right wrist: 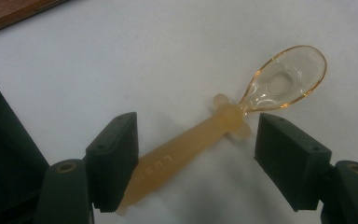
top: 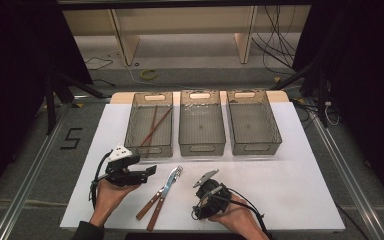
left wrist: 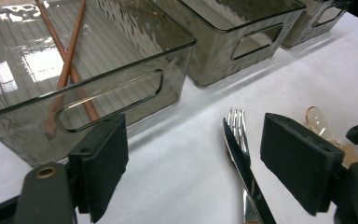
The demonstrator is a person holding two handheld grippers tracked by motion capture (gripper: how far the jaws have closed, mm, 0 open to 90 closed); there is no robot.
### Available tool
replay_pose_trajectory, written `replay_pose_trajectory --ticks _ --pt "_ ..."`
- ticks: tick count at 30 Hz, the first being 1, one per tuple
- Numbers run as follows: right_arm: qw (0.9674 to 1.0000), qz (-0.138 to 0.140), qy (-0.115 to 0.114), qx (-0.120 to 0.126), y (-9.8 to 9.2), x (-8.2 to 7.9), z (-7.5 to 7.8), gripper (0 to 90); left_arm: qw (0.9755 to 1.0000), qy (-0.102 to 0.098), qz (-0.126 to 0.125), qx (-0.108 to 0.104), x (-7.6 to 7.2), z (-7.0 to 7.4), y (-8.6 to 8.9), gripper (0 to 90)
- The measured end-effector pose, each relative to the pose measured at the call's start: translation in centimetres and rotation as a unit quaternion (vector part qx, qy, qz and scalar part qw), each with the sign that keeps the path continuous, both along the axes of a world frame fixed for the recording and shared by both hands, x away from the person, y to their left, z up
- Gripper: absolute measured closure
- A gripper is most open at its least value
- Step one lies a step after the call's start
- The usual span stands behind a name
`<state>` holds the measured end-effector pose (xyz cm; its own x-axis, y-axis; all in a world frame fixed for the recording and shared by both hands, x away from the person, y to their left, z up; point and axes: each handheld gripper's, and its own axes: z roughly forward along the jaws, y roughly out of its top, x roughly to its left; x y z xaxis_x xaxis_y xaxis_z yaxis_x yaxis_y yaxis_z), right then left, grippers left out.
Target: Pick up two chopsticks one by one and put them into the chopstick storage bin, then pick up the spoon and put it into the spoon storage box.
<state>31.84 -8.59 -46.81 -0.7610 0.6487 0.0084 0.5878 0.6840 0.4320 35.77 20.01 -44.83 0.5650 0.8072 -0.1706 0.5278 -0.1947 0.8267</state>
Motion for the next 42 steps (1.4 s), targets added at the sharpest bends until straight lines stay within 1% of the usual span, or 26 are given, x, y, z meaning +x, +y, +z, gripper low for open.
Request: replay_pose_trajectory --ticks 3,7,12,16,20,23,28,31,34,42 --pt "1.0000 0.000 0.003 -0.002 0.1 0.0 -0.1 31.0 1.0000 -0.001 0.000 -0.002 -0.2 0.0 0.0 22.3" --pt "1.0000 0.002 0.005 -0.005 0.2 0.0 -0.4 30.9 1.0000 -0.001 -0.001 0.001 -0.4 -0.1 -0.1 22.3" --pt "1.0000 -0.002 0.008 -0.004 0.1 0.1 -0.4 30.9 1.0000 0.000 -0.002 -0.003 -0.7 -0.3 0.0 22.3" --pt "0.9999 -0.002 0.011 -0.004 0.0 0.2 -0.5 31.2 1.0000 0.000 -0.006 0.000 -1.0 -0.4 0.0 22.2" --pt "0.9999 -0.003 0.014 -0.009 0.1 0.1 -0.5 31.1 1.0000 0.000 -0.004 0.002 -1.1 -0.6 0.0 22.1" --pt "0.9999 -0.001 0.010 -0.013 0.2 0.1 -0.5 31.4 1.0000 0.000 -0.006 0.003 -1.2 -0.6 0.1 22.1" --pt "0.9998 0.002 0.012 -0.019 0.2 0.1 -0.5 33.1 1.0000 -0.001 -0.005 0.004 -1.3 -0.6 0.1 22.1" --pt "0.9997 0.006 0.013 -0.022 0.2 0.3 -0.5 36.0 1.0000 -0.002 -0.005 0.004 -1.3 -0.6 0.1 22.2" --pt "0.9994 0.012 0.019 -0.025 0.0 0.6 -0.3 41.5 1.0000 0.000 -0.006 0.006 -1.3 -0.7 0.1 22.2" --pt "0.9995 0.007 0.014 -0.027 -0.5 0.9 -0.1 56.0 0.9999 0.002 -0.011 0.008 -1.4 -0.9 -0.1 22.2"
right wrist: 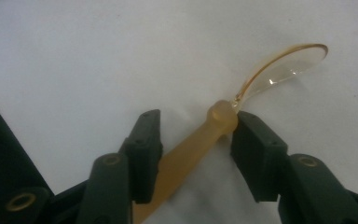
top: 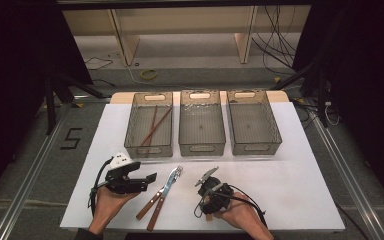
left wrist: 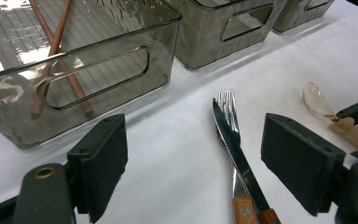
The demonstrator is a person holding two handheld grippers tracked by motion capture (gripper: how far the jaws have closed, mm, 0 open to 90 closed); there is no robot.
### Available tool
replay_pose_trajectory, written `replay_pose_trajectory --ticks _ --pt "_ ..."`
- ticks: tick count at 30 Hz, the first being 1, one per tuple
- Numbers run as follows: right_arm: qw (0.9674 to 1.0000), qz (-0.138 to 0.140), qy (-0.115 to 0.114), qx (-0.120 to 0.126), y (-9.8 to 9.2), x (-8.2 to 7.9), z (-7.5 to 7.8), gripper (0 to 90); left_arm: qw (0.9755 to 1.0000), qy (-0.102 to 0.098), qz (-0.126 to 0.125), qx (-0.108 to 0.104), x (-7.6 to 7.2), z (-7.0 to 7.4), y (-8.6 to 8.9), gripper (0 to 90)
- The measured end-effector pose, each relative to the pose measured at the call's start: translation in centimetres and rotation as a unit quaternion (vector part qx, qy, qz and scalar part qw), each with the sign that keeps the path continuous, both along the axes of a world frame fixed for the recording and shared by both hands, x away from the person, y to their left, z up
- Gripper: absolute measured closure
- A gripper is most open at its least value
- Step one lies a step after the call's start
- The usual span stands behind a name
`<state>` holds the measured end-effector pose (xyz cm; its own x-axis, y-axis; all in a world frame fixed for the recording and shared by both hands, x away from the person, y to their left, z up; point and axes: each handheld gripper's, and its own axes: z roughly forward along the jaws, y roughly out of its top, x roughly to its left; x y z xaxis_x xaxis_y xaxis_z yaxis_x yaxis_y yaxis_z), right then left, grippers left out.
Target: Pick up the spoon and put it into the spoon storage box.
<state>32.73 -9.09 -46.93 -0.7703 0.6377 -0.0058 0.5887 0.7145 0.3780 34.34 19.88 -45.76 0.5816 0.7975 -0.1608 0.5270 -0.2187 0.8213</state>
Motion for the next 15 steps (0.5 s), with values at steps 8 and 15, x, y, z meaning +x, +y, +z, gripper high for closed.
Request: replay_pose_trajectory --ticks 8,15 --pt "0.9999 -0.002 -0.015 -0.003 -0.43 0.12 0.02 76.6 1.0000 0.002 -0.003 0.005 -0.06 -0.19 -0.12 22.3" --pt "0.9998 0.004 -0.017 -0.002 -0.51 0.11 0.04 77.2 1.0000 -0.001 -0.007 0.003 -0.13 -0.17 -0.07 22.3"
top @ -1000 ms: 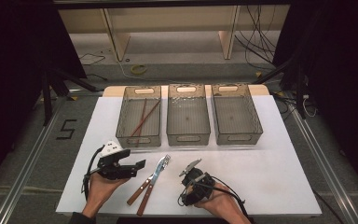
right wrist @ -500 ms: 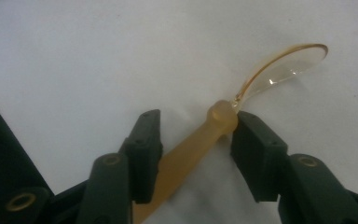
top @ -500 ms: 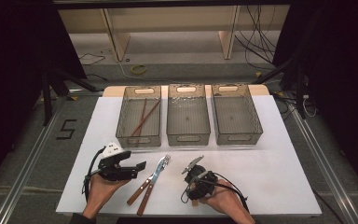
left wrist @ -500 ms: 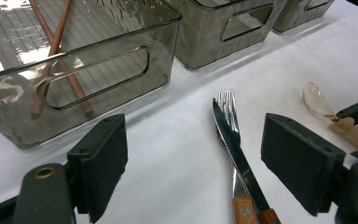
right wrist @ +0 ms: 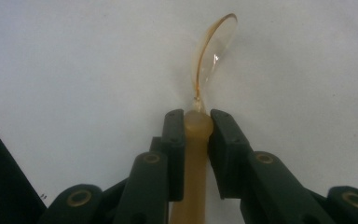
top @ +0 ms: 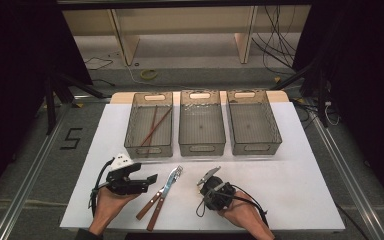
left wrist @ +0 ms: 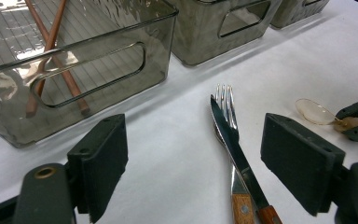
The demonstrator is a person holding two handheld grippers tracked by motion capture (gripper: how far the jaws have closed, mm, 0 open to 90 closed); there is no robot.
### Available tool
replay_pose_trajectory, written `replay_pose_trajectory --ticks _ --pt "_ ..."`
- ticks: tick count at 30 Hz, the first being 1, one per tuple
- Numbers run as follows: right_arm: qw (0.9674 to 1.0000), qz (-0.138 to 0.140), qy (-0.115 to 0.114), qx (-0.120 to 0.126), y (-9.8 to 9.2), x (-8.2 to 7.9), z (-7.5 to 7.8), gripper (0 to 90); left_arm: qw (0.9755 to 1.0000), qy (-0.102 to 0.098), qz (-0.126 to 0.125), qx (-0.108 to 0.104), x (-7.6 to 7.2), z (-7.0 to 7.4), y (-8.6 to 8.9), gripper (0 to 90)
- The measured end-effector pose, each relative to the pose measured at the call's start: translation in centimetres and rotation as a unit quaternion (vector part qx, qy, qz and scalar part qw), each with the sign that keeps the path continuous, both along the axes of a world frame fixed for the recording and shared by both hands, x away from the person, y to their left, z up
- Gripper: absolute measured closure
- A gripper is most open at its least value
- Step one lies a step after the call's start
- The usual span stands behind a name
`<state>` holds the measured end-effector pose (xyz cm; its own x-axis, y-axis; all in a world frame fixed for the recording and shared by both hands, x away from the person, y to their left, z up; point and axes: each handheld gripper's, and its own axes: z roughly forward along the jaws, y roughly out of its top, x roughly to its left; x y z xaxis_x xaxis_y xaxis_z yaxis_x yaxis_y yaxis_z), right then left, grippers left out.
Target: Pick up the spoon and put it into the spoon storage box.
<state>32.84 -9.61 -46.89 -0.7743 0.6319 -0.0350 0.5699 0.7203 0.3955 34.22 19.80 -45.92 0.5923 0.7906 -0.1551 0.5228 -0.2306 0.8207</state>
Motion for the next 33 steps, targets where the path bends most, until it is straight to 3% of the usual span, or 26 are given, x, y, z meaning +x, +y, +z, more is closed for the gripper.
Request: replay_pose_trajectory --ticks 5,14,25,33 --pt "1.0000 0.004 0.003 0.002 -0.3 0.1 0.2 77.4 1.0000 0.002 -0.003 -0.001 -0.1 0.0 -0.1 22.3" --pt "0.9992 -0.007 -0.015 0.037 -1.7 0.6 1.8 77.5 0.9999 0.006 -0.015 -0.003 -0.3 -0.1 -0.4 22.0" --pt "0.9948 -0.022 -0.033 0.094 -3.4 2.4 3.7 77.3 0.9996 0.004 -0.024 -0.011 -0.8 -0.1 -0.9 21.6" --pt "0.9928 -0.031 -0.047 0.106 -3.8 3.6 4.4 77.3 0.9995 -0.001 -0.028 -0.015 -1.0 -0.1 -0.8 20.9"
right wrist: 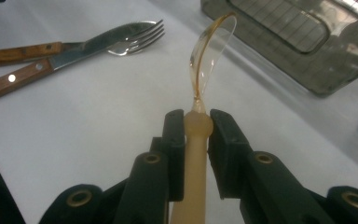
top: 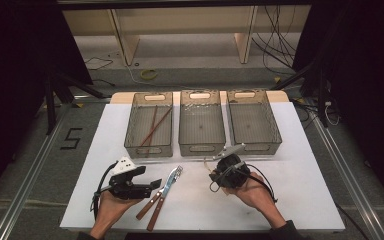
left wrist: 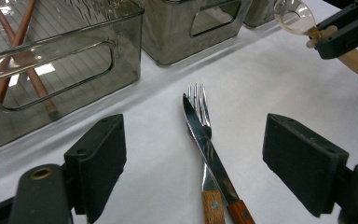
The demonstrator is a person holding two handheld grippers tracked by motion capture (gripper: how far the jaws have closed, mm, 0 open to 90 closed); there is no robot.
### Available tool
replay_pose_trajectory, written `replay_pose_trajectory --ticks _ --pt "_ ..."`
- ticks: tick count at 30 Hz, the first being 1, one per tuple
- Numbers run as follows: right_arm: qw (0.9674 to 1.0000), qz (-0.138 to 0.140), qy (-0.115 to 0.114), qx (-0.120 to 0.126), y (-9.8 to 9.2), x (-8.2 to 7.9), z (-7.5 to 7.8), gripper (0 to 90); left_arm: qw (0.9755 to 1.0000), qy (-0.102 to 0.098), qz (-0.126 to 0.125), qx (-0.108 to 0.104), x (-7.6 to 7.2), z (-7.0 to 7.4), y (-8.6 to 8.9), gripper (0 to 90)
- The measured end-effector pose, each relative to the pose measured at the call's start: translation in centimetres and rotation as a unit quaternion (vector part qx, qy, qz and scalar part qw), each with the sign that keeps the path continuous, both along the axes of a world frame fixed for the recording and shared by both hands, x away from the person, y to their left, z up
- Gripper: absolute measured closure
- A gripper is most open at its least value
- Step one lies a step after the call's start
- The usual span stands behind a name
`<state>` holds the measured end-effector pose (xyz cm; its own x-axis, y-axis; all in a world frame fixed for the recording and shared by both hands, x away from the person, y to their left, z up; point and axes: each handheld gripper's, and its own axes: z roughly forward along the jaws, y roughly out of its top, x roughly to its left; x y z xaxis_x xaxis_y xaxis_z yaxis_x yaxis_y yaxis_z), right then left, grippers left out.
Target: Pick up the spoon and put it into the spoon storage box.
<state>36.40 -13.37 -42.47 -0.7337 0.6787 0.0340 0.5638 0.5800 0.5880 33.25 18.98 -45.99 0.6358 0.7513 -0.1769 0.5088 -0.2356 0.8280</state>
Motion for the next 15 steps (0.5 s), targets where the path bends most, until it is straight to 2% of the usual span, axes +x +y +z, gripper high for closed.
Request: replay_pose_trajectory --ticks 8,15 --pt "0.9999 -0.007 -0.011 0.010 -0.1 1.1 0.7 77.3 1.0000 0.000 0.001 -0.001 -0.1 -0.1 0.0 20.7" --pt "0.9992 -0.017 -0.029 0.022 0.0 2.5 1.5 77.3 1.0000 -0.003 0.004 -0.005 -0.2 0.0 0.2 20.5"
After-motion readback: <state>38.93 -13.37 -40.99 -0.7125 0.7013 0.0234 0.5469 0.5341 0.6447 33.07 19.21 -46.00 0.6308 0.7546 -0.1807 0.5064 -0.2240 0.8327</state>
